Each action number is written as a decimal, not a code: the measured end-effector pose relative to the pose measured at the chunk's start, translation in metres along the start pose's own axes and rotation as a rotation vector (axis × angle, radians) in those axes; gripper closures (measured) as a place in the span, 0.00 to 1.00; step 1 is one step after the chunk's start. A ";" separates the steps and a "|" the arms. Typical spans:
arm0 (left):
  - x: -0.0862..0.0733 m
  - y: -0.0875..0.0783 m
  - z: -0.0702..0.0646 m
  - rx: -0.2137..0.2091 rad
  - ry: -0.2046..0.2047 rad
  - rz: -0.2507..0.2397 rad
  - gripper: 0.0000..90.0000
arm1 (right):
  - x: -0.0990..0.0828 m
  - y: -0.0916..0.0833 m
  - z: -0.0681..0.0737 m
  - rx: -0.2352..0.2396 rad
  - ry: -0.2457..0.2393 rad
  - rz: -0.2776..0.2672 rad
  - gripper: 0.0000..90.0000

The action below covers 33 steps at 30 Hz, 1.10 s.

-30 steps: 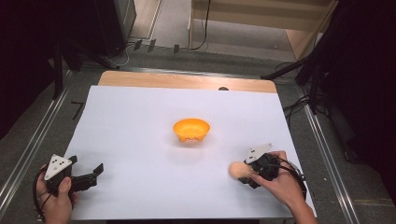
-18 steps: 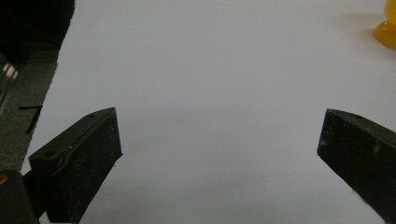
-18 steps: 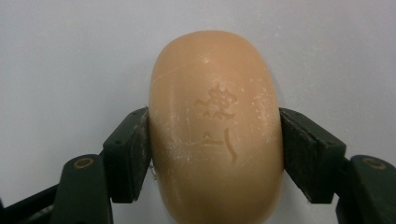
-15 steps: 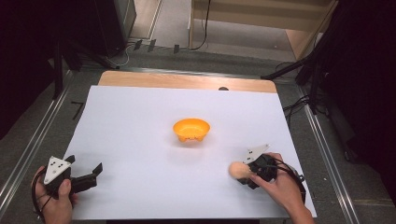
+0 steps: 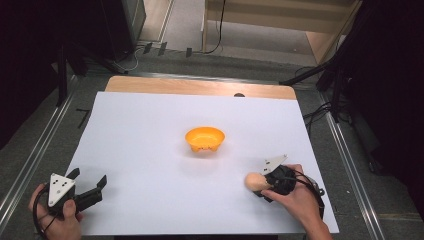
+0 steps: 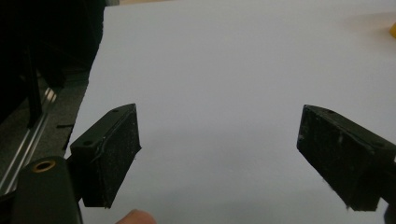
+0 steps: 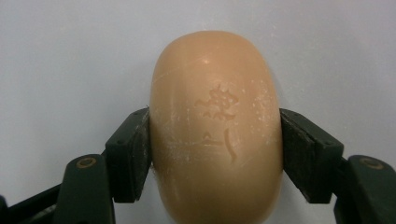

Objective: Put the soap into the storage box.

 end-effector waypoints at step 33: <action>0.002 0.008 0.005 -0.015 -0.025 0.043 0.13 | 0.083 -0.029 -0.004 0.016 -0.157 -0.043 0.36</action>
Point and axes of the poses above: each handheld gripper's, and its own axes: y roughly forward along the jaws, x roughly out of its top, z roughly to its left, the point moved 1 cm from there along y, roughly forward along the jaws, and after that the axes turned 8 degrees about y, right-handed, at the moved point
